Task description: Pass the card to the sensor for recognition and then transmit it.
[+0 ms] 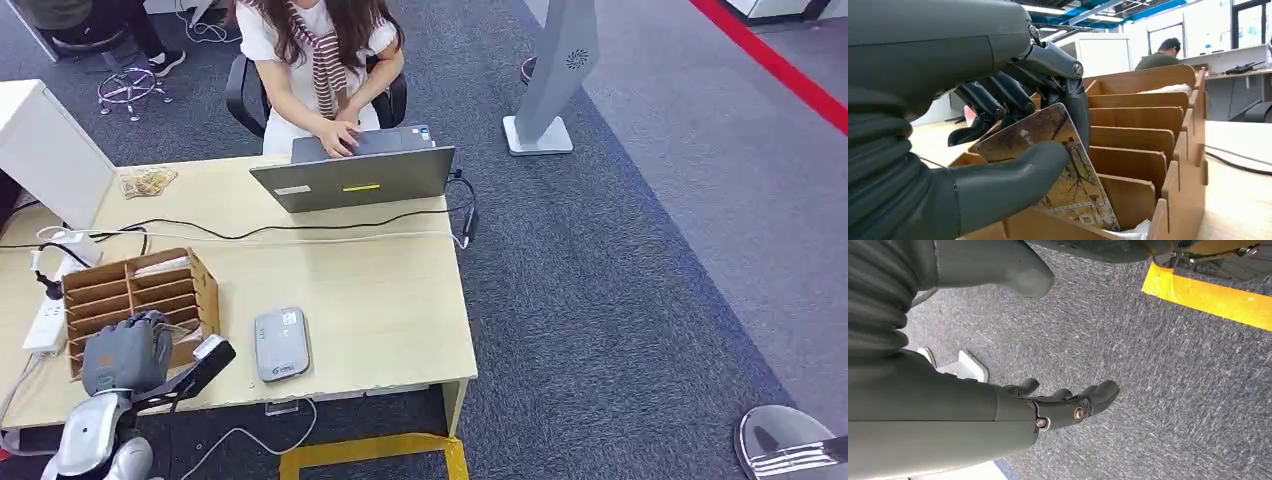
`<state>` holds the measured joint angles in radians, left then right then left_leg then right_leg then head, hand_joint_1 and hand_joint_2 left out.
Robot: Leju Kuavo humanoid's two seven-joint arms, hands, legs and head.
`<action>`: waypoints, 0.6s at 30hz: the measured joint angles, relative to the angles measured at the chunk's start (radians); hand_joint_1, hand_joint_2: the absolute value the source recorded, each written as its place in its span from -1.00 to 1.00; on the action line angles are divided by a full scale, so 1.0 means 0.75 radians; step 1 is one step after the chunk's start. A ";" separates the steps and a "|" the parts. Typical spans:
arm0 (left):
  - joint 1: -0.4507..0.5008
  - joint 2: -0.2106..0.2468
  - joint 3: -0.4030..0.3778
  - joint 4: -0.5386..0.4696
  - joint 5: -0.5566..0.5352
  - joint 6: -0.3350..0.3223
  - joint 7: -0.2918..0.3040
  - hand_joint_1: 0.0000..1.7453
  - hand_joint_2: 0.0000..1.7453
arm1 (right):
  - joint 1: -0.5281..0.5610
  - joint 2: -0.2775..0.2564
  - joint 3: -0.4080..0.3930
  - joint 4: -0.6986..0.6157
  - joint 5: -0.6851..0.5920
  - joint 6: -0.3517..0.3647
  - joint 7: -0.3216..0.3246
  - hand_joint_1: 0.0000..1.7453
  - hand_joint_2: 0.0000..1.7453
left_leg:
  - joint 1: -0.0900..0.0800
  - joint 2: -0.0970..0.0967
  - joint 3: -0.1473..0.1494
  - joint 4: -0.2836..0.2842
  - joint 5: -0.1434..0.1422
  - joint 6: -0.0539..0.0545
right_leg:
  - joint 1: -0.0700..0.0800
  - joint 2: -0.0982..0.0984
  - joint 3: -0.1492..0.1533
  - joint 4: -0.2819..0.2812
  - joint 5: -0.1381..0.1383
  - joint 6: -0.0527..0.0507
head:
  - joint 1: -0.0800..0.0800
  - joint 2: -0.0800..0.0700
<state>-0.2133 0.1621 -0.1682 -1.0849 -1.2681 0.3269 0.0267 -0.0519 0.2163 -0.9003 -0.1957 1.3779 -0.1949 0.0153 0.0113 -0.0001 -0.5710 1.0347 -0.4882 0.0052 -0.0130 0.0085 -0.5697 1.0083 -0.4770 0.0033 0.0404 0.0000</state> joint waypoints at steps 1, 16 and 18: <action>0.000 0.000 0.000 -0.002 0.001 0.003 -0.002 1.00 1.00 | 0.000 0.000 0.000 0.000 0.002 0.000 0.000 -1.00 1.00 | 0.000 0.000 0.000 0.000 0.000 0.000 | 0.000 0.000 0.000 0.000 0.000 0.000 | 0.000 0.000; -0.005 0.088 -0.022 -0.479 0.189 -0.188 -0.055 1.00 1.00 | 0.001 -0.005 -0.004 0.000 -0.046 -0.009 -0.020 -1.00 1.00 | 0.000 0.000 0.000 0.000 0.000 0.000 | 0.000 0.000 -0.001 0.000 0.000 0.000 | 0.001 0.000; -0.005 0.122 -0.041 -0.593 0.222 -0.234 -0.056 1.00 1.00 | 0.001 -0.005 -0.011 0.000 -0.054 -0.024 -0.009 -1.00 1.00 | 0.000 0.000 0.000 0.000 0.000 0.000 | 0.000 0.000 -0.001 0.000 0.000 0.000 | 0.000 0.000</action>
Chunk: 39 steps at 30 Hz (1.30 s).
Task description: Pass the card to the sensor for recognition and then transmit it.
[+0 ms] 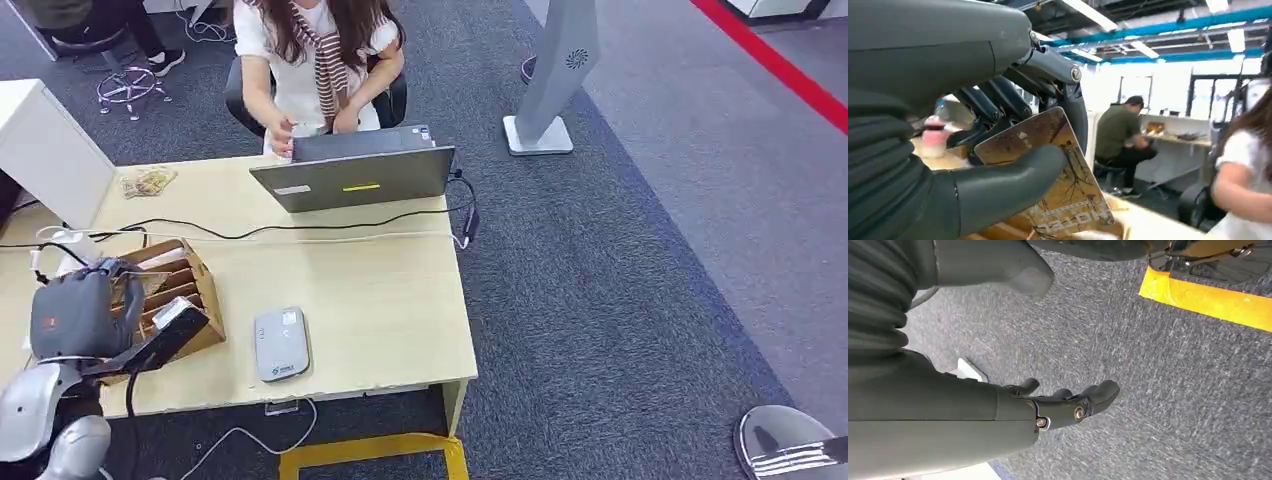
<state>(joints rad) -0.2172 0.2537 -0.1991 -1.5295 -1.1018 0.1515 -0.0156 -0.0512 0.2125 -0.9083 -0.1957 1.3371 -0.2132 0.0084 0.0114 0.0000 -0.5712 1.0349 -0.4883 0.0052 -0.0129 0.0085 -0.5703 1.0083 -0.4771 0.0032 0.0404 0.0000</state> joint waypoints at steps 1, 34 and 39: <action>-0.001 0.015 -0.005 -0.043 0.012 -0.013 -0.002 1.00 1.00 | 0.000 0.001 -0.002 0.000 -0.002 -0.006 0.003 -1.00 1.00 | 0.000 0.000 0.000 0.000 0.000 0.000 | 0.000 0.000 0.000 0.000 0.000 0.000 | 0.001 0.000; -1.028 -0.099 -0.136 1.246 -0.418 0.354 0.089 1.00 1.00 | -0.021 -0.006 0.071 0.000 0.131 0.061 0.016 -1.00 1.00 | 0.000 0.000 -0.005 0.001 0.008 -0.002 | 0.000 0.001 -0.006 0.000 0.009 -0.001 | -0.001 0.000; -1.042 -0.110 -0.137 1.278 -0.426 0.353 0.094 1.00 1.00 | -0.021 -0.006 0.071 0.000 0.126 0.052 0.007 -1.00 1.00 | 0.000 0.000 -0.005 0.001 0.008 -0.002 | 0.000 0.001 -0.006 0.000 0.009 -0.001 | -0.001 0.000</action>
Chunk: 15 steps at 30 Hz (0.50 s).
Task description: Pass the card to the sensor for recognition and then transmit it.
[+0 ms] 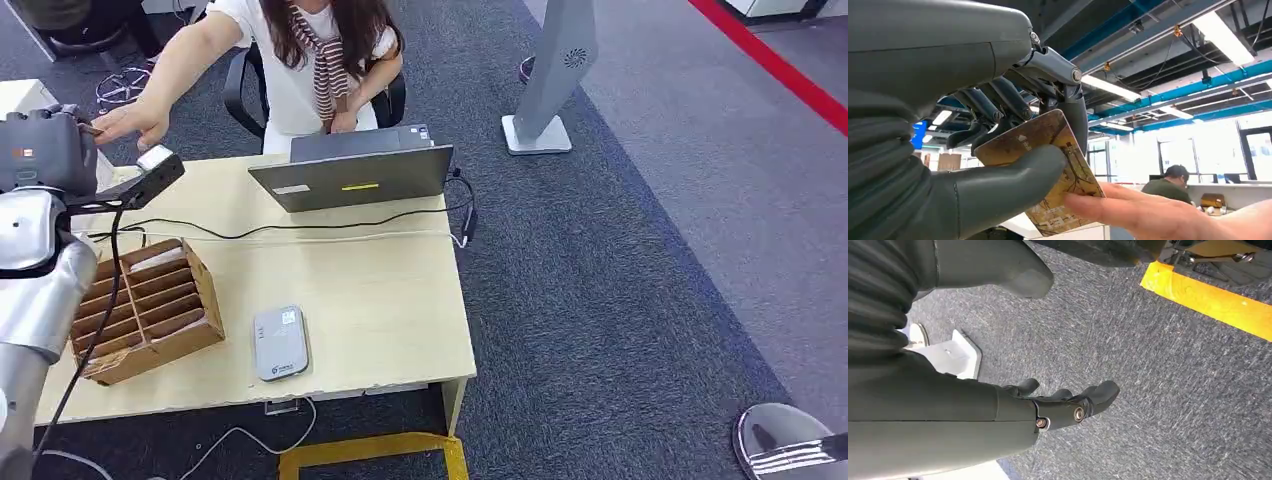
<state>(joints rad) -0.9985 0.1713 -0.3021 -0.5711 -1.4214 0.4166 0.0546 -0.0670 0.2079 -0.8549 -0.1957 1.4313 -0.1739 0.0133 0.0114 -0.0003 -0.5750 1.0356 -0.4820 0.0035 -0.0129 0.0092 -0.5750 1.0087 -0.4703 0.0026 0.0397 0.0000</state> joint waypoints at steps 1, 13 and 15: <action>-0.002 -0.002 0.000 0.005 0.000 0.000 0.002 1.00 1.00 | 0.000 0.000 0.000 0.000 -0.001 -0.002 -0.005 -1.00 1.00 | 0.000 0.000 0.000 0.000 0.000 0.000 | 0.000 0.000 0.000 0.000 0.000 0.000 | 0.000 0.000; -0.007 -0.014 0.000 0.014 0.008 0.032 0.010 -1.00 1.00 | 0.000 0.000 0.000 0.000 -0.006 -0.003 -0.014 -1.00 1.00 | 0.000 0.000 -0.001 0.000 0.000 0.000 | 0.000 0.000 0.000 0.000 0.000 0.000 | 0.000 0.000; -0.006 -0.015 0.000 0.014 0.016 0.034 0.010 -1.00 1.00 | 0.000 0.000 0.000 0.000 -0.008 -0.003 -0.014 -1.00 1.00 | 0.000 0.000 -0.001 0.000 0.000 0.000 | 0.000 0.000 0.000 0.000 0.000 0.000 | 0.000 0.000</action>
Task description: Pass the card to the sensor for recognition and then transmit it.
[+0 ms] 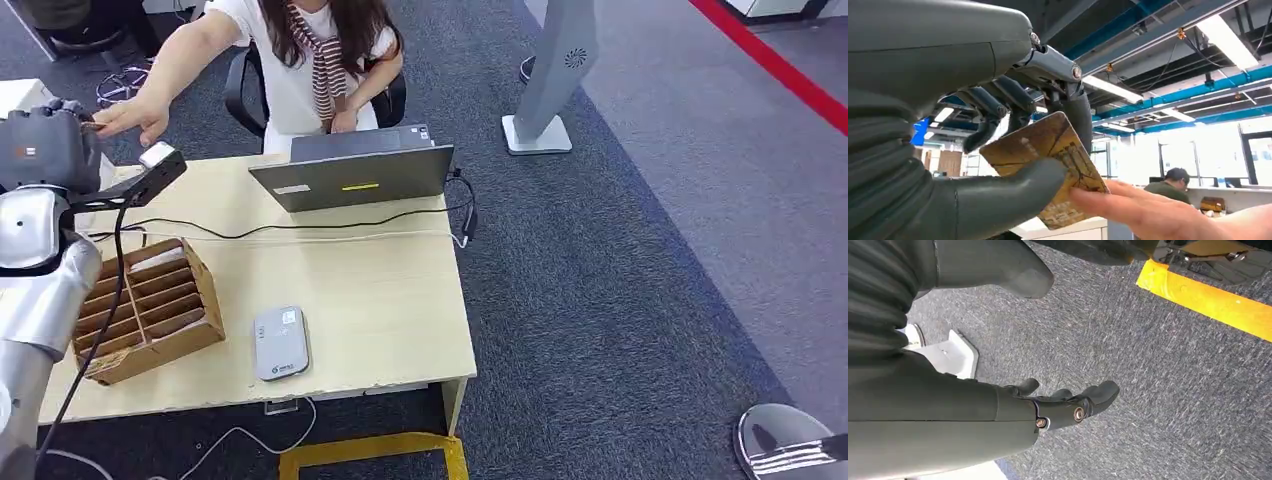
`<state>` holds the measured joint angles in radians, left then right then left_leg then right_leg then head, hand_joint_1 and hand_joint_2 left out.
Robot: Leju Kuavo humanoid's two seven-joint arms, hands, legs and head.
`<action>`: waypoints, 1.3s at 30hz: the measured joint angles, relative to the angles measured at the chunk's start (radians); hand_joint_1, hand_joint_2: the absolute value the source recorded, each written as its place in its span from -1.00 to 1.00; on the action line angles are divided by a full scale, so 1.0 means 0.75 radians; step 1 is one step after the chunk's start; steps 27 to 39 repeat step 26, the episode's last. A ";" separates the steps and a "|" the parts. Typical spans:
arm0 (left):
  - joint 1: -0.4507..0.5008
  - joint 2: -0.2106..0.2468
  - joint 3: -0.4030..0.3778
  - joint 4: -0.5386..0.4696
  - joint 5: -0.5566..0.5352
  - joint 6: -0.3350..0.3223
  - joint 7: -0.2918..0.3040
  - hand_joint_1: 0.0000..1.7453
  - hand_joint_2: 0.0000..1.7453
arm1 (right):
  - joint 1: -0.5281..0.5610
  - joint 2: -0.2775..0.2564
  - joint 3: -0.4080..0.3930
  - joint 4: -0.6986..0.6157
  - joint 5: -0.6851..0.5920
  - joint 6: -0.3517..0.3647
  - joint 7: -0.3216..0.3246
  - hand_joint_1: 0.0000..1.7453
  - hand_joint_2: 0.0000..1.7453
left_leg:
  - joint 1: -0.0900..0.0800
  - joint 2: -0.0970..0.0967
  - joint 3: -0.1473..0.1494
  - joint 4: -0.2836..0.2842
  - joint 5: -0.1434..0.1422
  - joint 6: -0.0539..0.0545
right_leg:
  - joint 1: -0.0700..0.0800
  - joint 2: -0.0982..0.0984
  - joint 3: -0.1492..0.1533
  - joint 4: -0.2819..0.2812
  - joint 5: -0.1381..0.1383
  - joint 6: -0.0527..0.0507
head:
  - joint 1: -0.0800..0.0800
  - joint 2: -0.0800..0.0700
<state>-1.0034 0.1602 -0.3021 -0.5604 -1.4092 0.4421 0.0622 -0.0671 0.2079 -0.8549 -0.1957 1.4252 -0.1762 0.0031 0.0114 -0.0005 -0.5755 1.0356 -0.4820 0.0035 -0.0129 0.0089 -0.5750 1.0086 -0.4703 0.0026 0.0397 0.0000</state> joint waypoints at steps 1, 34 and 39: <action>0.002 -0.001 0.000 -0.002 0.014 0.006 -0.014 -1.00 1.00 | 0.000 0.000 0.000 0.000 -0.003 0.000 -0.001 -1.00 1.00 | 0.000 0.000 0.000 0.000 0.000 0.000 | 0.000 0.000 0.000 0.000 0.000 0.000 | 0.000 0.000; 1.387 0.171 1.027 -1.550 1.870 -0.280 -0.680 -1.00 1.00 | 0.019 0.008 -0.102 0.003 -0.171 -0.082 -0.075 -1.00 1.00 | 0.001 0.005 0.007 -0.005 -0.011 -0.002 | 0.000 0.005 0.007 0.001 -0.011 -0.003 | 0.001 0.000; 1.387 0.171 1.027 -1.550 1.870 -0.280 -0.680 -1.00 1.00 | 0.019 0.008 -0.102 0.003 -0.171 -0.082 -0.075 -1.00 1.00 | 0.001 0.005 0.007 -0.005 -0.011 -0.002 | 0.000 0.005 0.007 0.001 -0.011 -0.003 | 0.001 0.000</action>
